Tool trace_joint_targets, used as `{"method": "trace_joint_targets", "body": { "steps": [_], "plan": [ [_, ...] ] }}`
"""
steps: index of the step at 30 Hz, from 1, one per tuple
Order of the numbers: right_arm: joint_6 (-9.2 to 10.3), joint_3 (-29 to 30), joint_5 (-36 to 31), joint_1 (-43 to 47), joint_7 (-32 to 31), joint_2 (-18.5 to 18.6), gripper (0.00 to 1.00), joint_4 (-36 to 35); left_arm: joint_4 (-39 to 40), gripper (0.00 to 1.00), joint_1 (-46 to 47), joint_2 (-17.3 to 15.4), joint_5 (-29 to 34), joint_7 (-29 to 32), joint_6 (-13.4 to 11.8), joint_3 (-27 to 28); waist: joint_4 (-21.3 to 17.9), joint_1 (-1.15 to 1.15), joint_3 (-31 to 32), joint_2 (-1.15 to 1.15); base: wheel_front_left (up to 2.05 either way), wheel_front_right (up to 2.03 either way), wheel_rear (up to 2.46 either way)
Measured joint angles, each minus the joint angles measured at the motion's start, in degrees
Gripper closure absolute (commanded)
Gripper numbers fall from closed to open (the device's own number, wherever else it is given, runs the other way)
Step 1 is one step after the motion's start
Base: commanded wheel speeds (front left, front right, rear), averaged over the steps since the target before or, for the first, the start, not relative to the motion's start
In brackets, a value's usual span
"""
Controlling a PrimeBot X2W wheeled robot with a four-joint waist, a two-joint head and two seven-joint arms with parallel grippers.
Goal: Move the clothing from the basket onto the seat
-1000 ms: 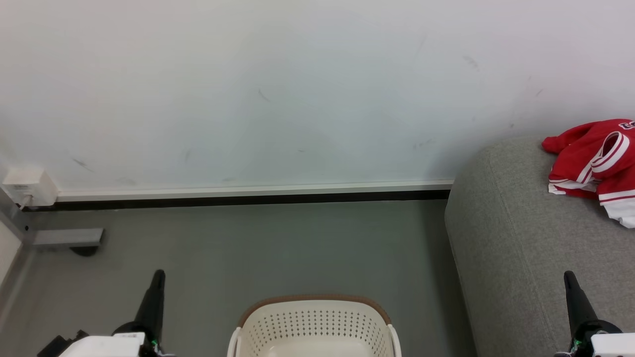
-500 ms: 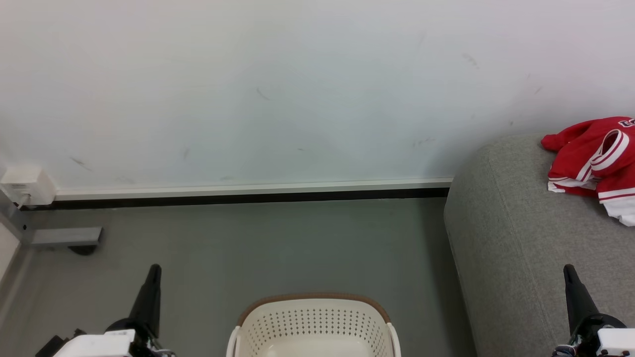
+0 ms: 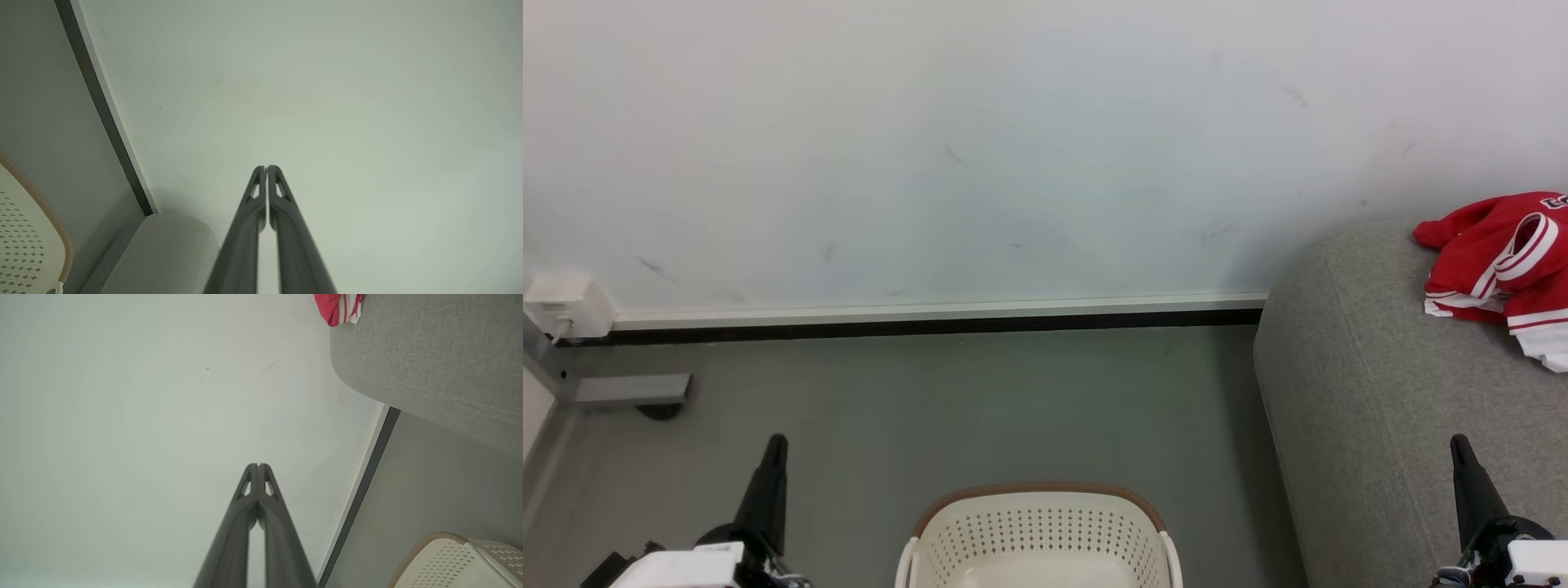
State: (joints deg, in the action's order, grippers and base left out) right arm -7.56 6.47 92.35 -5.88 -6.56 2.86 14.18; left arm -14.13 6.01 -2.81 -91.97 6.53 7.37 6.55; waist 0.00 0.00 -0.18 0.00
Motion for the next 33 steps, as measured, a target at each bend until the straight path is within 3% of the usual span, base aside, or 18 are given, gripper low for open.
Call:
{"method": "trace_joint_targets", "body": {
  "steps": [33],
  "plan": [
    [0.0, 0.0, 0.0, -0.01, 0.0, 0.0, 1.0, -0.01, 0.01, 1.0, 0.01, 0.0, 0.0, 0.0, 0.0, 0.0, 0.0, 0.01, 0.0, 0.0, 0.0, 0.0, 0.0]
  ]
}}
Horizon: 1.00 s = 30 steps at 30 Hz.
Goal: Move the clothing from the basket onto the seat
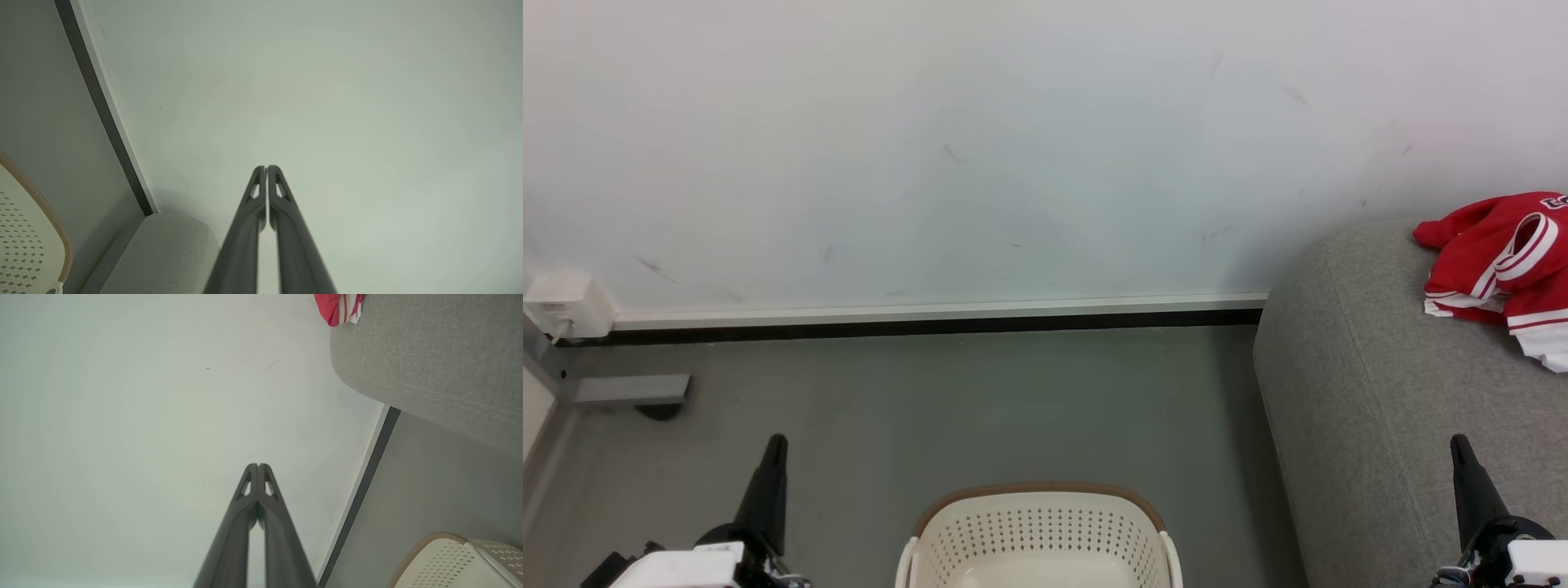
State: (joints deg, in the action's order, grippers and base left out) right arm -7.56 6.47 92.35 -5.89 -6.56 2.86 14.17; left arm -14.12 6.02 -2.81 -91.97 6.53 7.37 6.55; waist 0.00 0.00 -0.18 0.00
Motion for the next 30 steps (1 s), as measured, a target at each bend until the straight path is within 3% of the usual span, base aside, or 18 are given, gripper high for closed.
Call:
{"method": "trace_joint_targets", "body": {
  "steps": [30],
  "plan": [
    [0.0, 0.0, 0.0, 0.0, 0.0, -0.01, 1.0, 0.0, 0.0, 1.0, 0.0, 0.0, -0.01, 0.0, 0.0, 0.0, 0.0, 0.0, 0.0, 0.0, 0.0, 0.0, 0.0]
  ]
}}
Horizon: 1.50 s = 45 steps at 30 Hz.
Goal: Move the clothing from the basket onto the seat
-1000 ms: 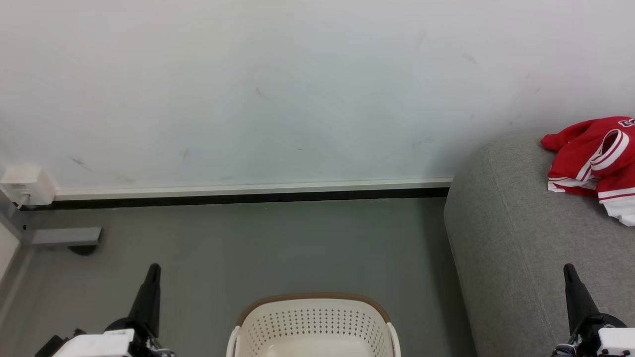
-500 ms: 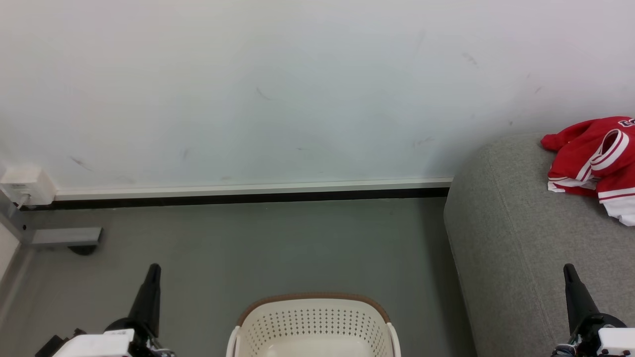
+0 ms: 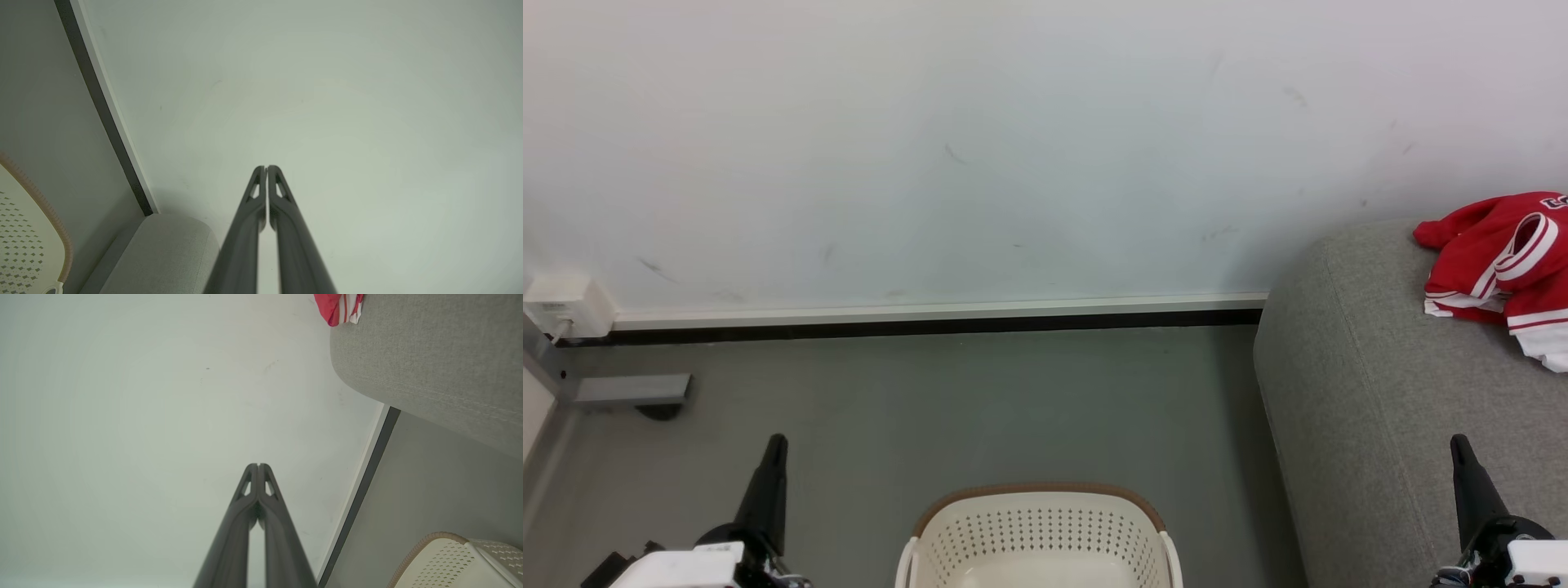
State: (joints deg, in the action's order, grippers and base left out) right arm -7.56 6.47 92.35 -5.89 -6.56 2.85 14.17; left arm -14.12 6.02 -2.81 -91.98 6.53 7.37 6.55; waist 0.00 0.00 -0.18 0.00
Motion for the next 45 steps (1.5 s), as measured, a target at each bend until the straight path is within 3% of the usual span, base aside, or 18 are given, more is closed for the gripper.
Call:
{"method": "trace_joint_targets", "body": {
  "steps": [45],
  "plan": [
    [0.0, 0.0, 0.0, -0.01, 0.0, 0.0, 1.0, 0.0, 0.01, 1.0, 0.0, 0.0, 0.0, 0.0, 0.0, 0.0, 0.0, 0.0, 0.0, 0.0, 0.0, 0.0, 0.0]
  ]
}}
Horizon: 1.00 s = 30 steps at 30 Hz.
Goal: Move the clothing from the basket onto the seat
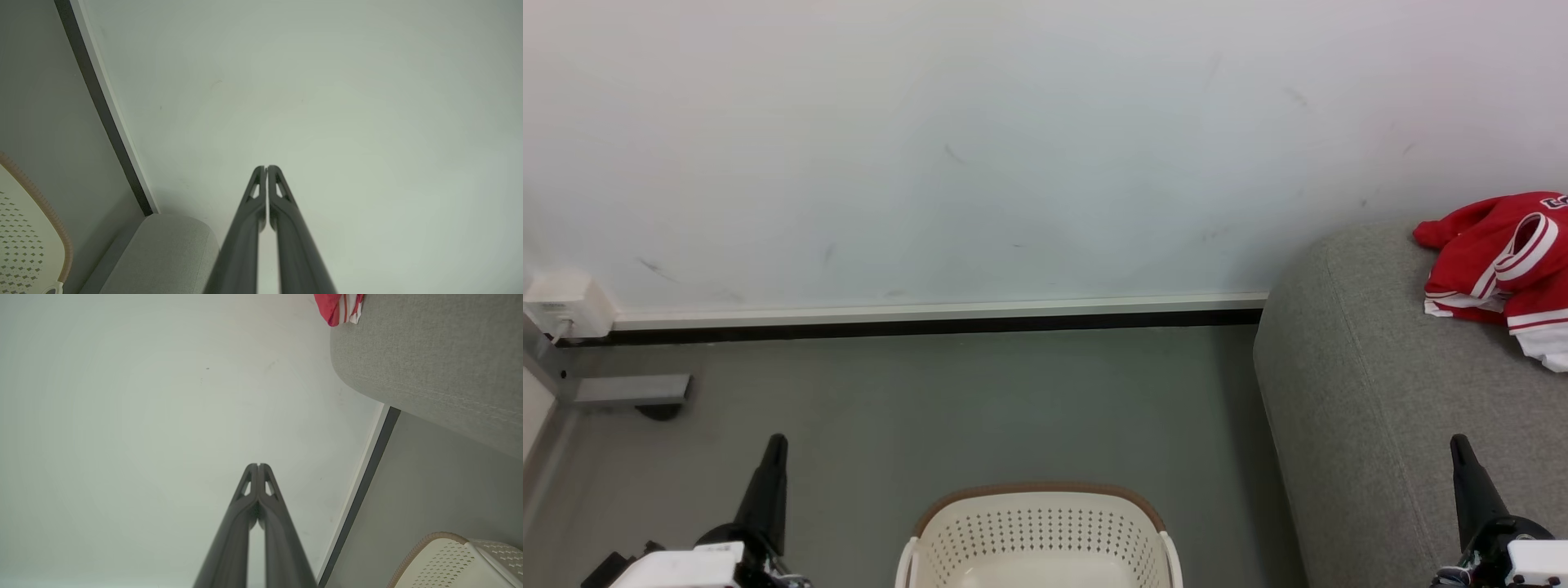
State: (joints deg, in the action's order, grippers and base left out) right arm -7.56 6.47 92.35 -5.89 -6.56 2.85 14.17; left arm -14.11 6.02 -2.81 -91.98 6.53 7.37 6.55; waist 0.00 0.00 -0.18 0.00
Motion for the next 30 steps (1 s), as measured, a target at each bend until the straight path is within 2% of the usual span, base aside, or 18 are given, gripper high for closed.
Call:
{"method": "trace_joint_targets", "body": {
  "steps": [30],
  "plan": [
    [0.01, 0.0, 0.0, 0.0, 0.0, 0.0, 1.0, 0.0, 0.0, 1.0, 0.0, 0.0, 0.0, 0.0, 0.0, -0.01, 0.0, 0.0, 0.0, 0.0, 0.0, 0.0, 0.0]
  ]
}}
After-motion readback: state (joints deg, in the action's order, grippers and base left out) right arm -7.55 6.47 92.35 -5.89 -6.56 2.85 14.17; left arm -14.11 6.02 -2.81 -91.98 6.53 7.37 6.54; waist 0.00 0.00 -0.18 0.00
